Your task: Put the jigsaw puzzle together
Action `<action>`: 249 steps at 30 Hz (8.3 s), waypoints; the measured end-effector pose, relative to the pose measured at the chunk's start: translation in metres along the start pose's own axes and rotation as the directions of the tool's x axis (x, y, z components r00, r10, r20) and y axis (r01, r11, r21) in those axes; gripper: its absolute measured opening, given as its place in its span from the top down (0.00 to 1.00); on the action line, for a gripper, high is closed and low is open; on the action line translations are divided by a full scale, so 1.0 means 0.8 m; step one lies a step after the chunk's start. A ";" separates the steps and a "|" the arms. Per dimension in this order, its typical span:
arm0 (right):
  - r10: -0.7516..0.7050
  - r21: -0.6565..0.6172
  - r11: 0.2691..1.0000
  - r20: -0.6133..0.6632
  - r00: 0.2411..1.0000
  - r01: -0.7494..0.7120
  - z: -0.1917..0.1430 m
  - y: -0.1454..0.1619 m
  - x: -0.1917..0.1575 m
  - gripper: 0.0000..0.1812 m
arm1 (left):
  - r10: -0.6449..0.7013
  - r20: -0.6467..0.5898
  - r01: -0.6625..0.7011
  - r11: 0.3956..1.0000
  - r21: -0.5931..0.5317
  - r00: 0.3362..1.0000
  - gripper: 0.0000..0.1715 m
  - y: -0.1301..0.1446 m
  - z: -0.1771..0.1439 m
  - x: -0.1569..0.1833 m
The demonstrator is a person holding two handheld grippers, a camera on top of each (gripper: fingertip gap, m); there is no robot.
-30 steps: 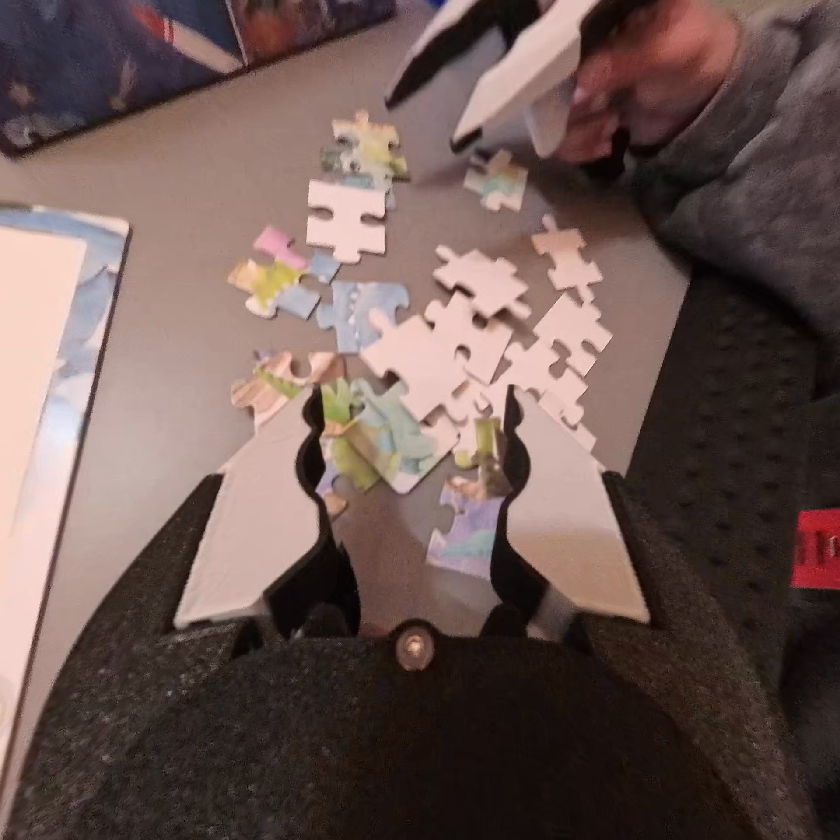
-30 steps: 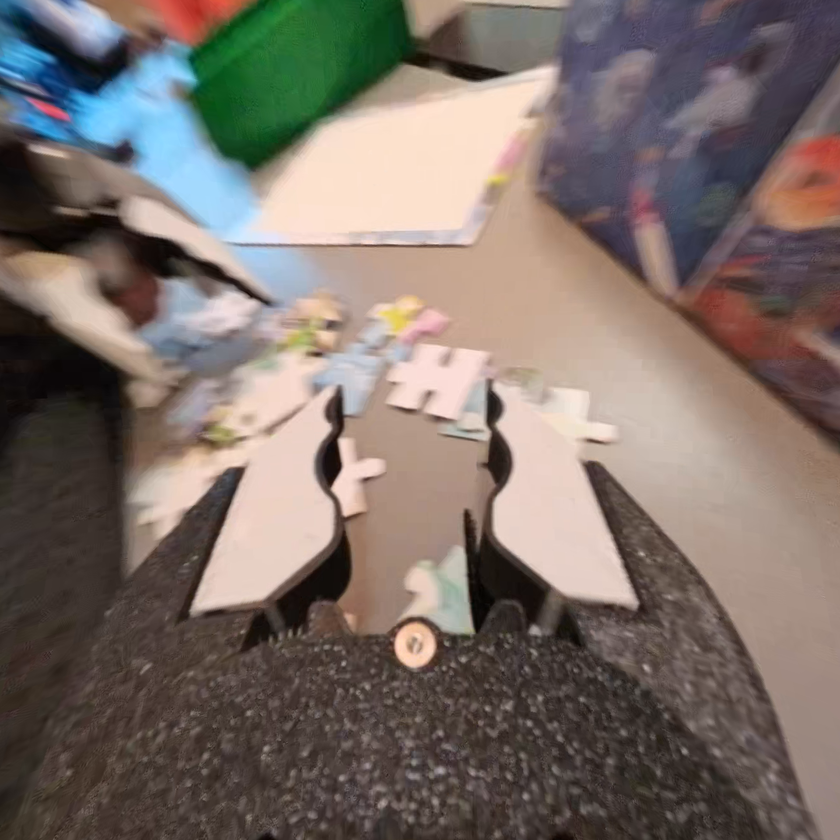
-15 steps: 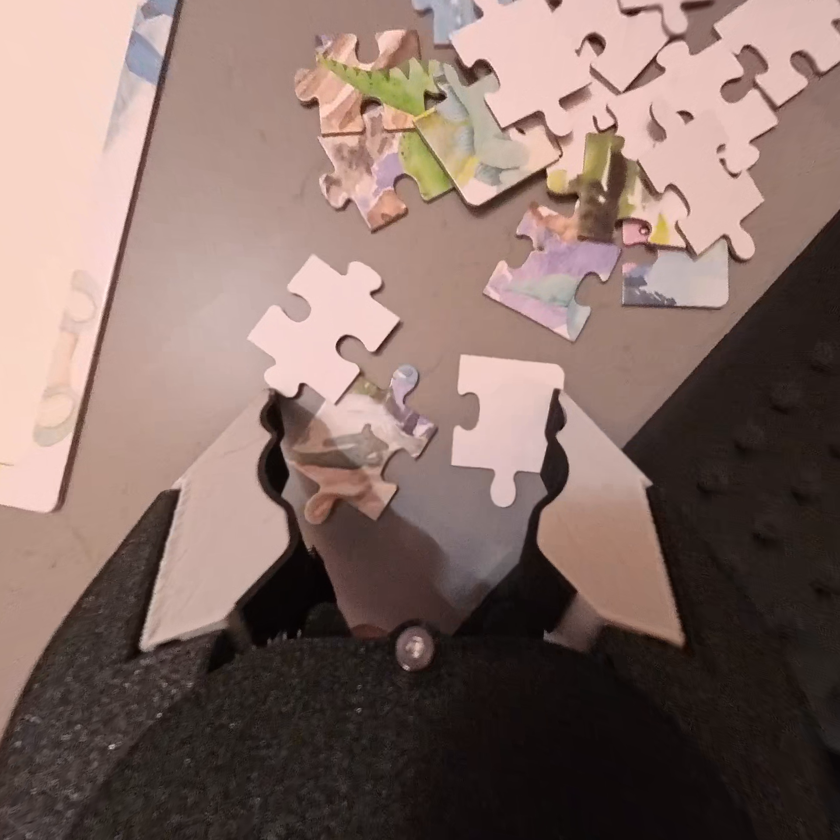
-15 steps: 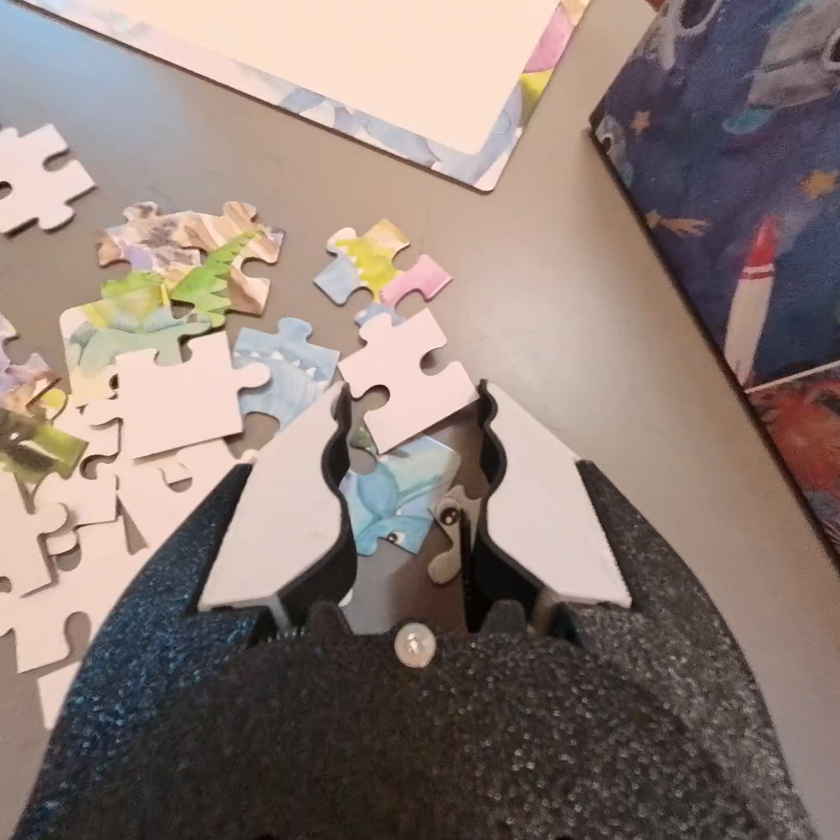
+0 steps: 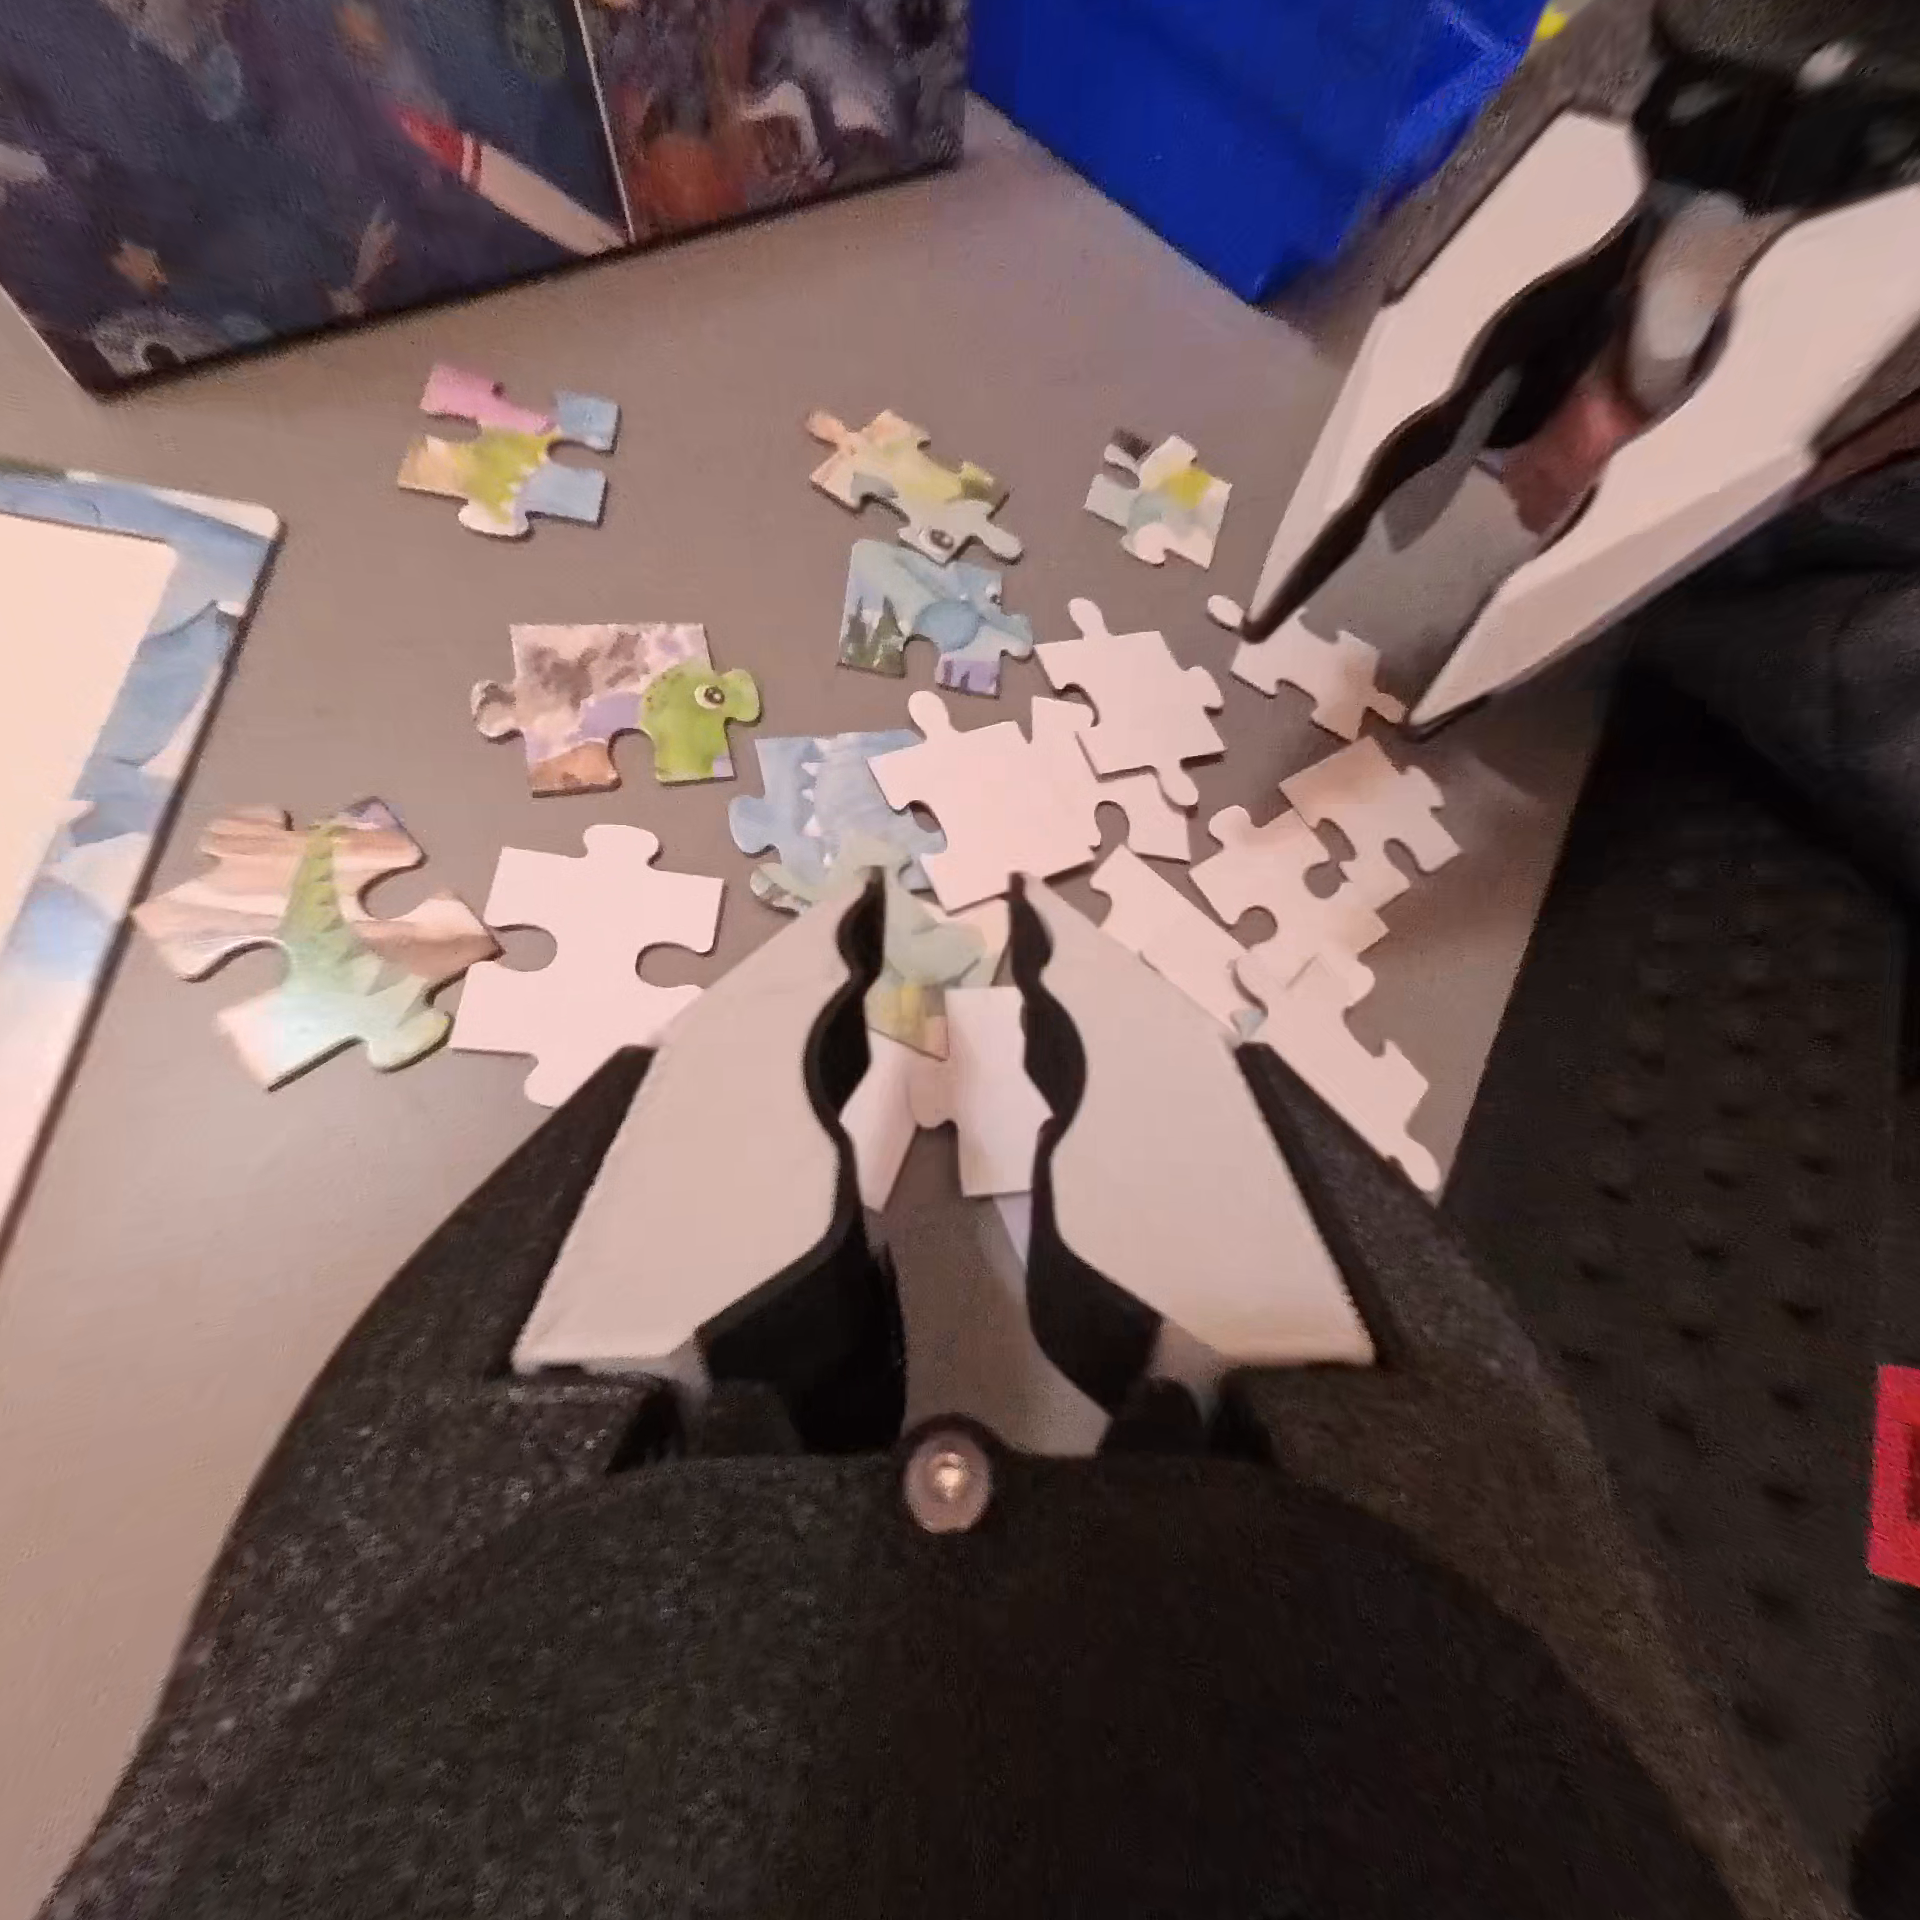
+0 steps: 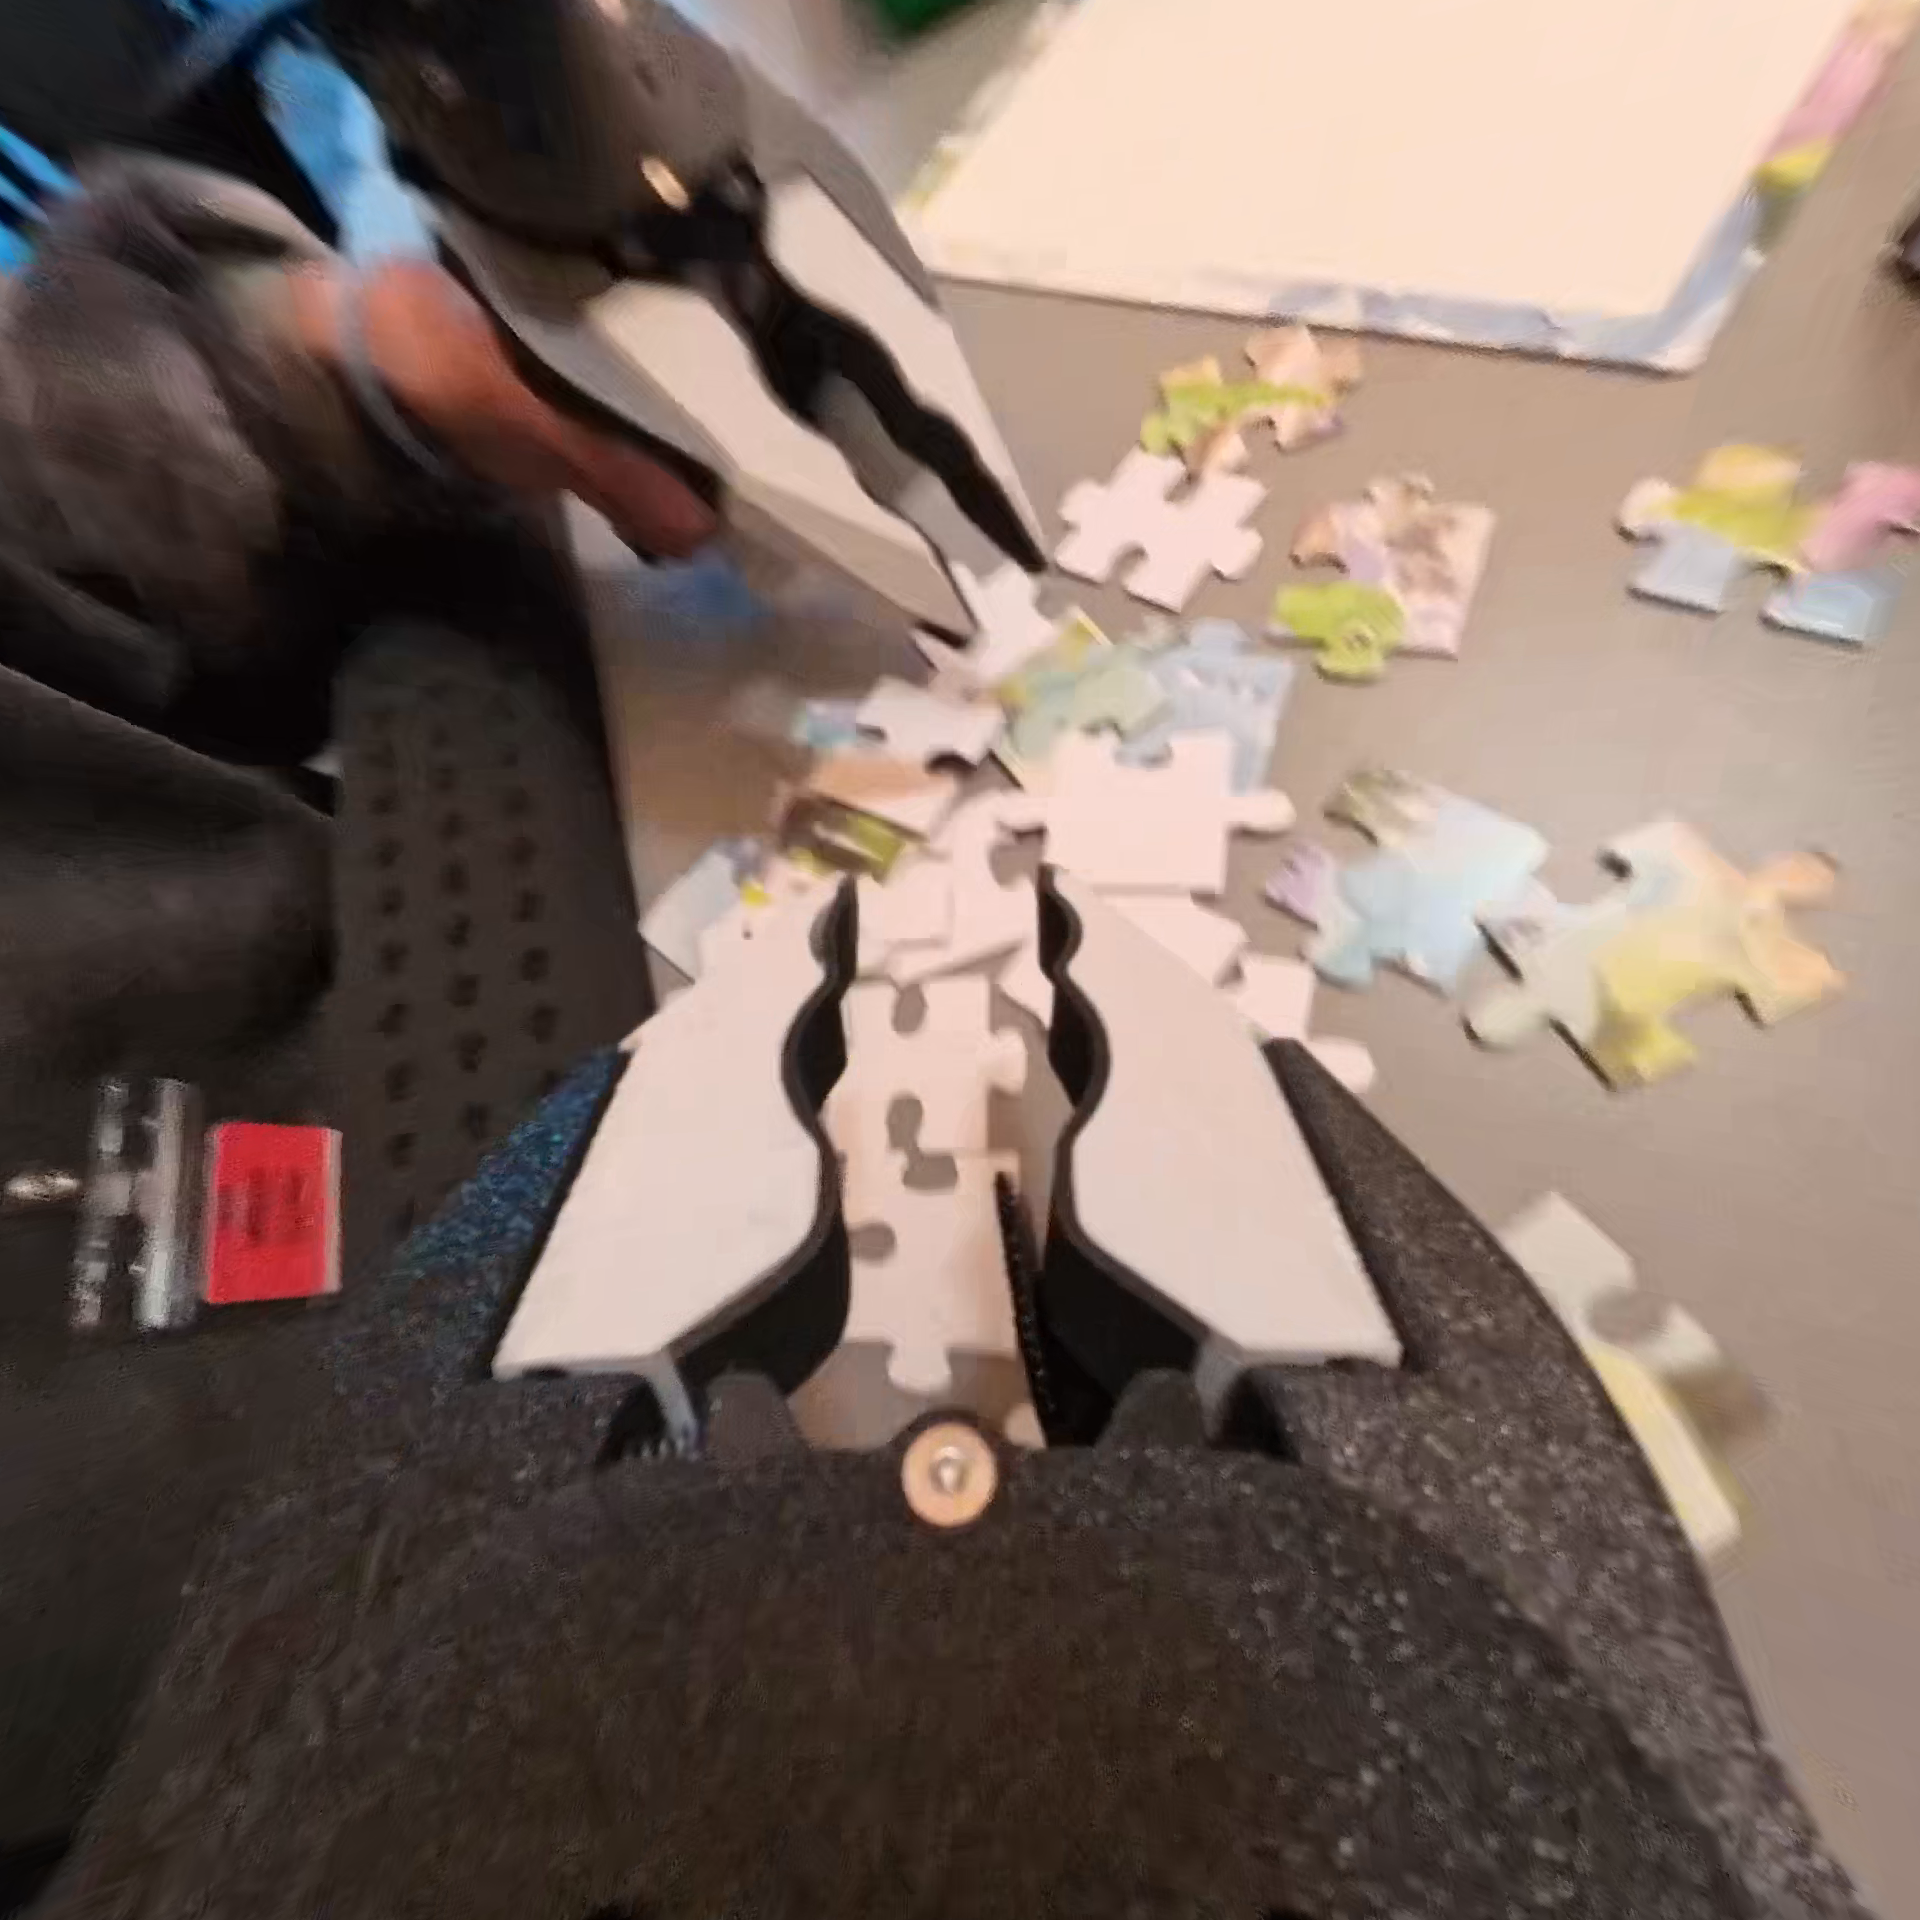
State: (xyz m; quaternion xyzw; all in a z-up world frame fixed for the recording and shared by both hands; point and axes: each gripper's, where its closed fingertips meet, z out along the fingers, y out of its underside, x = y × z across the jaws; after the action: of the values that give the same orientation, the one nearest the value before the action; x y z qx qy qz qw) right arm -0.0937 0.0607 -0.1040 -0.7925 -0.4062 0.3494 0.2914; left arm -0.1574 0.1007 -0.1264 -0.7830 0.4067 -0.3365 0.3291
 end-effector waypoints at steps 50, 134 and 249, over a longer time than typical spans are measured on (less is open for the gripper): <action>-0.206 -0.081 0.979 -0.354 0.912 0.190 0.040 -0.023 0.084 0.94 | 0.018 0.346 0.017 0.995 -0.098 0.938 1.00 0.026 -0.053 -0.175; -0.243 -0.249 0.949 -0.196 0.950 0.192 0.064 0.055 -0.029 1.00 | -0.139 0.564 0.251 0.960 -0.127 0.814 1.00 0.182 -0.247 -0.188; -0.038 0.052 0.995 -0.609 0.792 0.087 -0.043 0.038 0.018 1.00 | 0.116 0.480 0.000 0.972 -0.235 0.869 0.96 0.118 -0.158 -0.071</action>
State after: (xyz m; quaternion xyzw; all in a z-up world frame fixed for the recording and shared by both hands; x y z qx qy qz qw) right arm -0.0472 0.0516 -0.1106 -0.8370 -0.3034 0.0822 0.4480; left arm -0.3220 0.0766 -0.1452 -0.8624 0.3692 -0.0677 0.3397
